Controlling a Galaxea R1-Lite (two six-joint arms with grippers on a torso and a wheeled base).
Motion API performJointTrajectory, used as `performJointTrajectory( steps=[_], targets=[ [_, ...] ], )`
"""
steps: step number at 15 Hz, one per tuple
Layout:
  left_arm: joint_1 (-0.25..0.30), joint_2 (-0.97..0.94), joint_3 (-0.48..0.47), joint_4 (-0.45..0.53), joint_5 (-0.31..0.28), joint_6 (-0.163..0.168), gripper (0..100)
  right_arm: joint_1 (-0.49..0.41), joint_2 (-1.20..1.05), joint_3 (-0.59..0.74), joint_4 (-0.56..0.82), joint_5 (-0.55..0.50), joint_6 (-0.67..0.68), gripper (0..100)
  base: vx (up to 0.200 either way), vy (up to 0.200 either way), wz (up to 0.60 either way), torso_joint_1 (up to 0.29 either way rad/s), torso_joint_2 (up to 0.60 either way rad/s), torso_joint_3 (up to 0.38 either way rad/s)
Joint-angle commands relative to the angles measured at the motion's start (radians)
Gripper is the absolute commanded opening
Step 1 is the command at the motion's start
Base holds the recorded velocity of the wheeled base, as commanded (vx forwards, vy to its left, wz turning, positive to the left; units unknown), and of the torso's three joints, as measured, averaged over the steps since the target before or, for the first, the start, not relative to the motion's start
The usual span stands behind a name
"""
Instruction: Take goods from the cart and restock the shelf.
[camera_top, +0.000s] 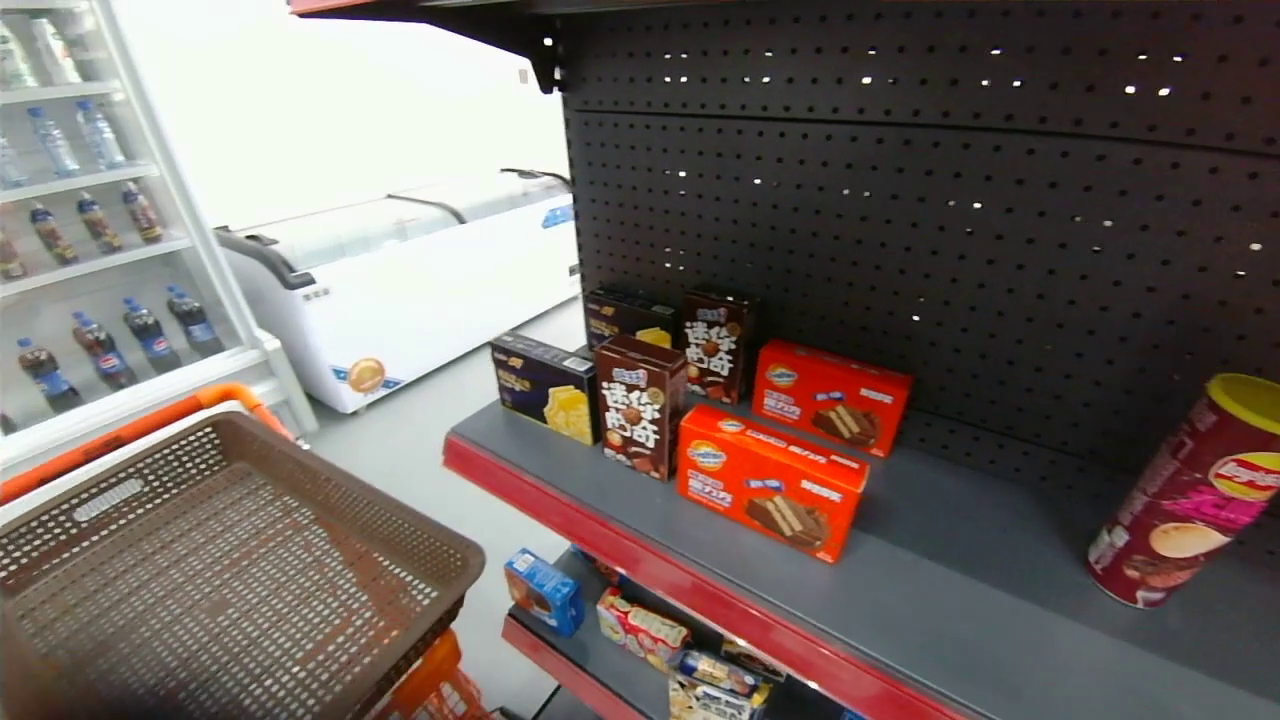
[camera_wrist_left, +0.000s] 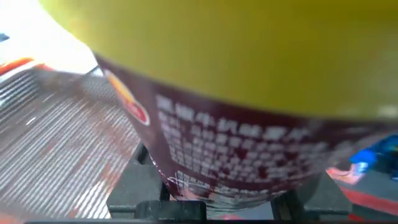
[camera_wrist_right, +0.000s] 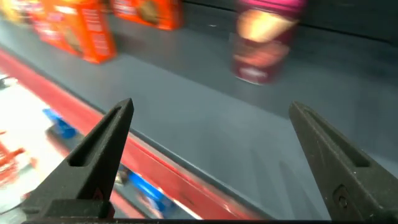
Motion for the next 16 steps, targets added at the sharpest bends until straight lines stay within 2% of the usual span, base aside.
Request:
performJointTrajectory(
  steps=[1, 6, 10, 16],
  targets=[
    [-0.002, -0.003, -0.003, 0.0, -0.001, 0.0, 0, 0.0, 0.001, 0.0, 0.0, 0.0, 0.0, 100, 0.0, 0.0, -0.6, 0.002, 0.0, 0.002],
    [-0.01, -0.003, 0.002, 0.0, -0.001, 0.0, 0, 0.0, 0.001, 0.0, 0.0, 0.0, 0.0, 100, 0.0, 0.0, -0.6, 0.003, 0.01, 0.001],
    [-0.015, -0.02, 0.031, 0.0, -0.001, -0.026, 0, 0.0, 0.001, 0.0, 0.0, 0.0, 0.0, 100, 0.0, 0.0, -0.6, 0.002, 0.0, 0.001],
    [-0.016, -0.043, 0.034, 0.0, -0.001, -0.05, 0, 0.0, 0.001, 0.0, 0.0, 0.0, 0.0, 100, 0.0, 0.0, 0.0, 0.0, 0.0, 0.0]
  ],
)
